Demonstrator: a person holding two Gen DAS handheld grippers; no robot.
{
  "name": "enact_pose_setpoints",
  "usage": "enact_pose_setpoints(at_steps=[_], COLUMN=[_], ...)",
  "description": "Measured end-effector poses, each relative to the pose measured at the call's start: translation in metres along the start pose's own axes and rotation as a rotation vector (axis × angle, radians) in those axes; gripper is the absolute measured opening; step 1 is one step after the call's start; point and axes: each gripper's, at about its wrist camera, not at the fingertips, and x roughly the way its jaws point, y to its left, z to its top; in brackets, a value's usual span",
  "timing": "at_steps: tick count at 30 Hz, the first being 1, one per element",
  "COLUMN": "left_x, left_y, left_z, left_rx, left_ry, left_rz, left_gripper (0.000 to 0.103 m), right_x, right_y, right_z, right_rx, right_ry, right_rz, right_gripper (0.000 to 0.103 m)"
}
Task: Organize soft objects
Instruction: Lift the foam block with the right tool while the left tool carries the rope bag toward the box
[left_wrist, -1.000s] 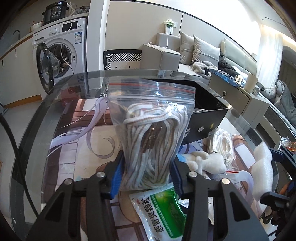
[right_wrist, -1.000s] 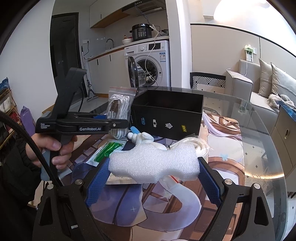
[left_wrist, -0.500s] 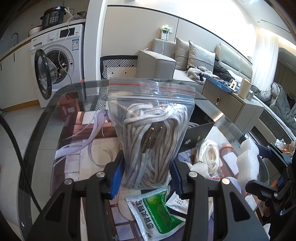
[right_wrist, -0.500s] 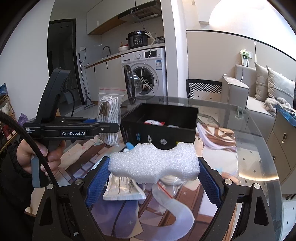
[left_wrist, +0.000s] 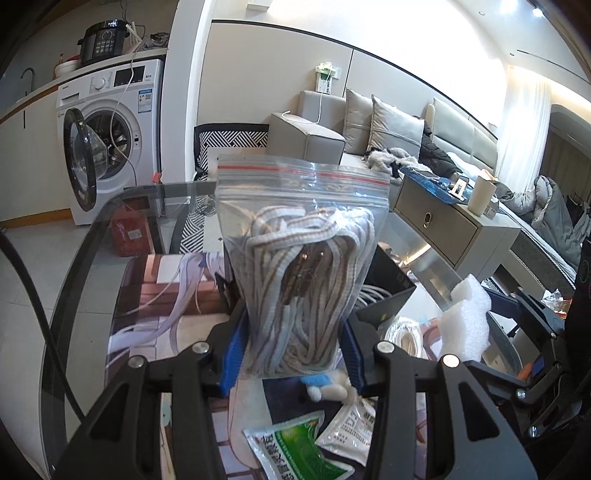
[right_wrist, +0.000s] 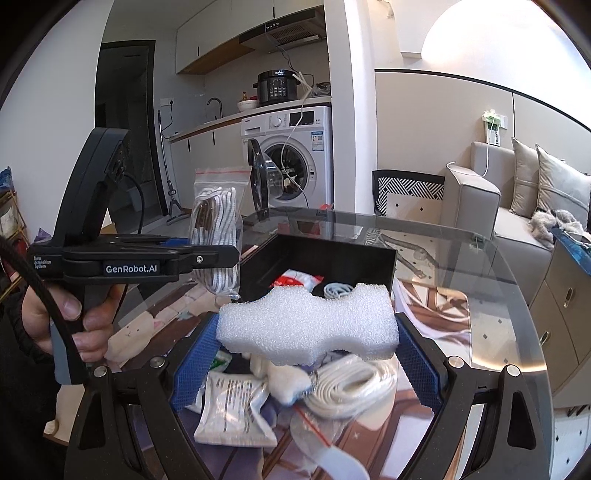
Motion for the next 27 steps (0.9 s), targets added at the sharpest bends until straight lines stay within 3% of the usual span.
enact_pose_setpoints(at_steps=[15,21,27], left_x=[0.017,0.023,0.032], left_y=[0.002,0.000,0.002], left_z=[0.016,0.017,0.024], left_rx=[0.002,0.009,0.014], left_ry=[-0.007,-0.001,0.014], left_rz=[0.001,-0.007,-0.016], left_gripper=[0.045,0.045,0.045], right_x=[0.034,0.036,0.049], right_y=[-0.024,-0.039,-0.048], right_z=[0.028,0.041,0.053], right_rx=[0.022,0.021,0.008], right_ry=[-0.007,-0.042,-0.024], right_rz=[-0.034,-0.090,-0.075], right_gripper=[0.092,0.092,0.092])
